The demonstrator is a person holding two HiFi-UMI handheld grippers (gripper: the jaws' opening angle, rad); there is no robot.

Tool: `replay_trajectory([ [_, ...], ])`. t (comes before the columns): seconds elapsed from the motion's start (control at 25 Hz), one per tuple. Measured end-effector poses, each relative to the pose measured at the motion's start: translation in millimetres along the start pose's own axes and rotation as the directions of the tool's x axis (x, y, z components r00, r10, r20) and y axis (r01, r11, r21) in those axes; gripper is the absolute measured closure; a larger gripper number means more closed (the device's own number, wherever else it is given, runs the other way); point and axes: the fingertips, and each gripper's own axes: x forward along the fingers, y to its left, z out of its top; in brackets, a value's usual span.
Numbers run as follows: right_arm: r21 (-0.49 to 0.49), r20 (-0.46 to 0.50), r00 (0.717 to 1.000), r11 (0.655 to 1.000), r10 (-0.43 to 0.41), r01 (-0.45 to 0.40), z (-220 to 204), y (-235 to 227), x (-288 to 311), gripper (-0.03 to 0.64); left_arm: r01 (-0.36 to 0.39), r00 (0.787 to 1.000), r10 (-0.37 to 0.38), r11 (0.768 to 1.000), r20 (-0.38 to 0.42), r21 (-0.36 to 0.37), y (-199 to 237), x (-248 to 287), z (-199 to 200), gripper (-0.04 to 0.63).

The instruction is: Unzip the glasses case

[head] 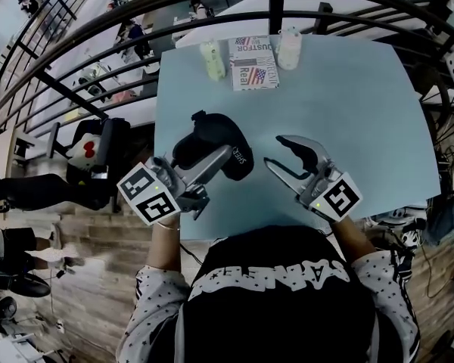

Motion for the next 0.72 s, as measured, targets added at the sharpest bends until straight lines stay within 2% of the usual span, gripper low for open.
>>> replay_trajectory([
  [0.28, 0.009, -0.052, 0.977, 0.979, 0.205, -0.205, -15, 18, 3, 0.571, 0.081, 0.995, -0.081, 0.997, -0.052, -0.003, -13, -1, -1, 0.595],
  [0.52, 0.051, -0.035, 0.949, 0.948, 0.315, -0.313, -16, 39, 0, 0.565, 0.168, 0.984, -0.169, 0.985, -0.056, -0.027, -30, 3, -1, 0.595],
  [0.72, -0.011, -0.087, 0.939, 0.942, 0.334, -0.336, -21, 46, 2, 0.541, 0.200, 0.977, -0.202, 0.979, -0.071, -0.036, -33, 6, -3, 0.595],
])
